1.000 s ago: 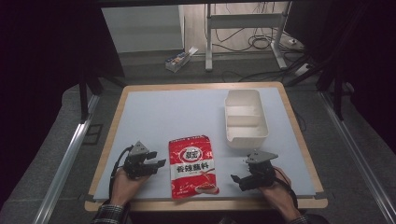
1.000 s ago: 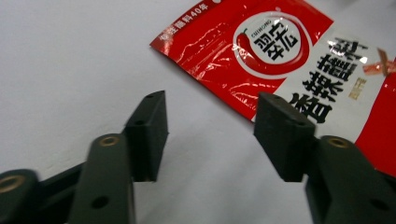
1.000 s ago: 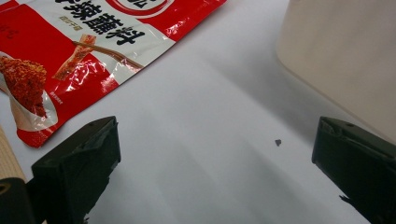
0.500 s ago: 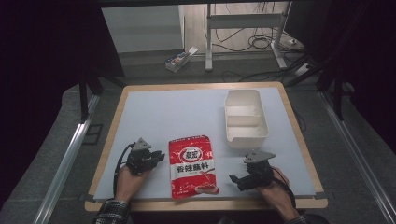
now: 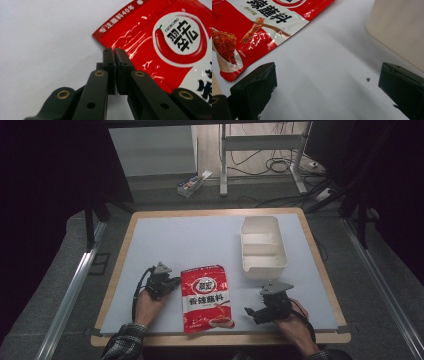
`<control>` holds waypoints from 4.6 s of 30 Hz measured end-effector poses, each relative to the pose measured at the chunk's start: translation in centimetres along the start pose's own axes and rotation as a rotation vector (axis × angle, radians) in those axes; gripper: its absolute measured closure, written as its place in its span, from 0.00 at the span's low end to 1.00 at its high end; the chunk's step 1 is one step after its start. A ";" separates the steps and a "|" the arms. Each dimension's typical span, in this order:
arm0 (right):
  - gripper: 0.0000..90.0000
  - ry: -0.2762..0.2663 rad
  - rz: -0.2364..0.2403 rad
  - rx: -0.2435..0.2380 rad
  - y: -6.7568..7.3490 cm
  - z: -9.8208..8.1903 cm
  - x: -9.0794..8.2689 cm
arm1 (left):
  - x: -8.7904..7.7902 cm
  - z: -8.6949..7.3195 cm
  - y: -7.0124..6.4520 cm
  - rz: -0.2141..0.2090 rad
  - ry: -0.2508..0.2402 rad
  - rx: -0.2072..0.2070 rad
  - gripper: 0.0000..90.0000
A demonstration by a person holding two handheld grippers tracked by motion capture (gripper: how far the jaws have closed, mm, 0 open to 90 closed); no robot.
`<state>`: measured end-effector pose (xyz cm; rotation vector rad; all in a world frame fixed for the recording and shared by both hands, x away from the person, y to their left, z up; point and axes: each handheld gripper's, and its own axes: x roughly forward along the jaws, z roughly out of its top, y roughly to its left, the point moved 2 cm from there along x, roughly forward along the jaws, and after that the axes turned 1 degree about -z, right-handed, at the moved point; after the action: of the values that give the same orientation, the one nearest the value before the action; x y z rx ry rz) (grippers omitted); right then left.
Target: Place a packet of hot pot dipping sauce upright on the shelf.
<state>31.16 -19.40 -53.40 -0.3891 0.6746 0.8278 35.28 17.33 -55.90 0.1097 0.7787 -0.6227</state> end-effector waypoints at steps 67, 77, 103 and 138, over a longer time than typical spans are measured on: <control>0.02 0.059 0.034 0.040 -0.9 -0.4 0.0 | 3.7 3.3 -5.8 -0.253 0.074 0.129 1.00; 0.02 0.094 0.044 0.077 -1.2 -0.8 -0.4 | 3.8 3.5 -6.1 -0.261 0.072 0.170 1.00; 0.03 0.100 0.167 0.087 0.7 0.0 0.8 | -3.4 -0.6 -4.4 -0.151 -0.095 0.104 0.26; 0.97 0.007 0.284 0.172 1.2 6.2 1.3 | -4.1 -2.1 -4.4 -0.045 -0.022 0.145 0.10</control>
<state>33.27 -14.47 -49.83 -0.1420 0.8131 1.0285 29.24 16.41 -54.01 0.2182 0.7160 -0.7219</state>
